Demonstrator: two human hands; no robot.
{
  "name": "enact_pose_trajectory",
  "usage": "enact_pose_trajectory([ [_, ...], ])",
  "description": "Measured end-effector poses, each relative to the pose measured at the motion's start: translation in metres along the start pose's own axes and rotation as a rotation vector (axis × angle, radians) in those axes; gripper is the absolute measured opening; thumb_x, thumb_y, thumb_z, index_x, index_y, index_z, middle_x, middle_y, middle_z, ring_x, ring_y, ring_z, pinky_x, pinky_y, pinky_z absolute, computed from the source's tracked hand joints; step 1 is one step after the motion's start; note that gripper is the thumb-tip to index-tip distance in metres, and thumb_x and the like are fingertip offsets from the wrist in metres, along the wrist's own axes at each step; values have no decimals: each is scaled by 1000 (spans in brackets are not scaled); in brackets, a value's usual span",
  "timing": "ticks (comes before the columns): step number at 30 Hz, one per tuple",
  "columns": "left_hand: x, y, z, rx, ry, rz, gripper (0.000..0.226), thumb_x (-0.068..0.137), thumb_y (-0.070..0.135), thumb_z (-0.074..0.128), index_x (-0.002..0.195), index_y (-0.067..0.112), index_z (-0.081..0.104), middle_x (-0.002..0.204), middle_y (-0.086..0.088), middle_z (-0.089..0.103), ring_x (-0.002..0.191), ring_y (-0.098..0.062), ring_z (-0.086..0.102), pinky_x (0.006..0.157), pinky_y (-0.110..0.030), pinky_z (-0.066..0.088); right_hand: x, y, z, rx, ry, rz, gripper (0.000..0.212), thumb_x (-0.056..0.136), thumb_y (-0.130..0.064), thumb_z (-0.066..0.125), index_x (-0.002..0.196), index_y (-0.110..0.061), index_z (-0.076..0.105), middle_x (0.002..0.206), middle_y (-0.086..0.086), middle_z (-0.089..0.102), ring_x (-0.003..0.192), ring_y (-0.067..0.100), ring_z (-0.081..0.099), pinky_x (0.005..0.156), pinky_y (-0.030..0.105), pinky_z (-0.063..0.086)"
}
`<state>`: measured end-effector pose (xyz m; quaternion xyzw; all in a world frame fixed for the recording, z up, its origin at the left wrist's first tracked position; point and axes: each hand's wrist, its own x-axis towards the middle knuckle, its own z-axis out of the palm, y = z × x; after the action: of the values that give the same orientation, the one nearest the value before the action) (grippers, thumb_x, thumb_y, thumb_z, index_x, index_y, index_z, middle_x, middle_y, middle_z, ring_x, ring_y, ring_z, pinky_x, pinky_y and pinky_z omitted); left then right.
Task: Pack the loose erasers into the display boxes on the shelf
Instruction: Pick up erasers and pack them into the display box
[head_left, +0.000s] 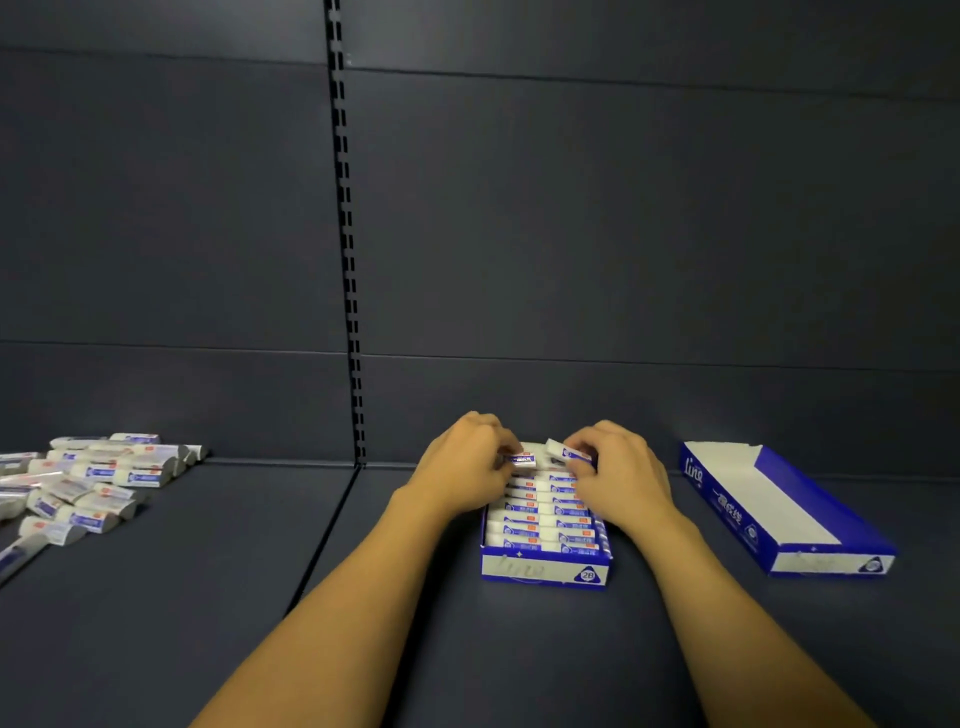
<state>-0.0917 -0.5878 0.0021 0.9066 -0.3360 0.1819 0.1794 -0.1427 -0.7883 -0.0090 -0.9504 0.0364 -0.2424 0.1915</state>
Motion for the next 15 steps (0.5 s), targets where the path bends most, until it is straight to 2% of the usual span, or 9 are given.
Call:
enact_pose_trajectory([
  [6, 1, 0, 8, 1, -2, -15, 31, 95, 20, 62, 125, 21, 70, 122, 4, 62, 117, -13, 50, 84, -28, 47, 3, -3, 1, -32, -17, -8, 26, 89, -29, 73, 114, -30, 66, 113, -11, 59, 94, 6, 54, 76, 26, 53],
  [15, 4, 2, 14, -3, -11, -64, 30, 95, 19, 65, 124, 19, 71, 125, 1, 61, 120, -16, 51, 94, -34, 52, 2, -10, 0, -97, -84, -7, 28, 91, -33, 71, 118, -28, 66, 120, -8, 57, 96, 6, 53, 76, 23, 51],
])
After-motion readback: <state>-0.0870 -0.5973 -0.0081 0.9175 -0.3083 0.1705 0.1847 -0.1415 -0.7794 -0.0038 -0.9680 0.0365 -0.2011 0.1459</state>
